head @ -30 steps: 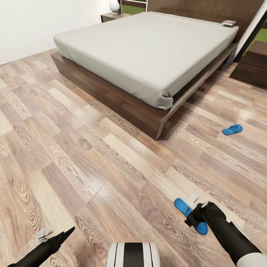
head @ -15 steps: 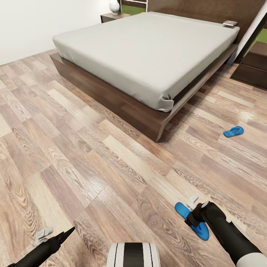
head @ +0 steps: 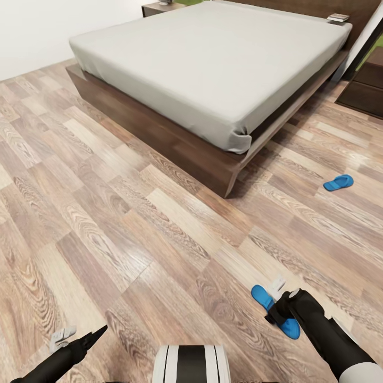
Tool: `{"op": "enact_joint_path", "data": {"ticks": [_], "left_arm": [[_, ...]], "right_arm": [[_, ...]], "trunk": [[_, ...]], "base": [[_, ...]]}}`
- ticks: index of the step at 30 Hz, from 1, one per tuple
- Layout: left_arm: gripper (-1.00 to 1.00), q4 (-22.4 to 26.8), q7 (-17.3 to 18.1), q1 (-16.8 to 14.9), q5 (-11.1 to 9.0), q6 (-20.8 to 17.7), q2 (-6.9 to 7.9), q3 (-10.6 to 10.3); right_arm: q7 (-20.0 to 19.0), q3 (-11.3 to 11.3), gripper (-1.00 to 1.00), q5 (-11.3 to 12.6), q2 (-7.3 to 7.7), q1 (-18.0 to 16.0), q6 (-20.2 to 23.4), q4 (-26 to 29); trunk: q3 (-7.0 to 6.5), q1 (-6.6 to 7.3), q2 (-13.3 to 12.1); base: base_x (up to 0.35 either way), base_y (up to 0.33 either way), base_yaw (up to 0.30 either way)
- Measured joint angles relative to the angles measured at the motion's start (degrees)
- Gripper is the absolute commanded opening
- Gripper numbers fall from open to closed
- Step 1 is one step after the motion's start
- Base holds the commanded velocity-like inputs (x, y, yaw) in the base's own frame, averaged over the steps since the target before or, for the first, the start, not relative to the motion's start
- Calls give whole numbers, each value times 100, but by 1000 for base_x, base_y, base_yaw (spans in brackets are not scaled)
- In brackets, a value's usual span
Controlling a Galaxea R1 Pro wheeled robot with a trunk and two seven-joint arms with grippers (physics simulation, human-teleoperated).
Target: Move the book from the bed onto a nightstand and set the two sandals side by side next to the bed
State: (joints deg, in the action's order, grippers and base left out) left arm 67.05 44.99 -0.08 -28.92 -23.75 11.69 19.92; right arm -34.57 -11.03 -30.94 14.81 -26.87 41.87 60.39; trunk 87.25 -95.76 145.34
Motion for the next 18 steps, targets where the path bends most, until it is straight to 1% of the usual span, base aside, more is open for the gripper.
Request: {"op": "enact_joint_path", "data": {"ticks": [7,18], "left_arm": [[100,0,-4,0,0,0,0,0],[100,-1,1,0,-1,0,0,0]], "right_arm": [[3,6,100,7,0,0,2,13],[63,49,100,-8,0,0,-10,51]], "trunk": [[155,-18,9],[156,-18,10]], "base": [[0,0,0],[0,0,0]]}}
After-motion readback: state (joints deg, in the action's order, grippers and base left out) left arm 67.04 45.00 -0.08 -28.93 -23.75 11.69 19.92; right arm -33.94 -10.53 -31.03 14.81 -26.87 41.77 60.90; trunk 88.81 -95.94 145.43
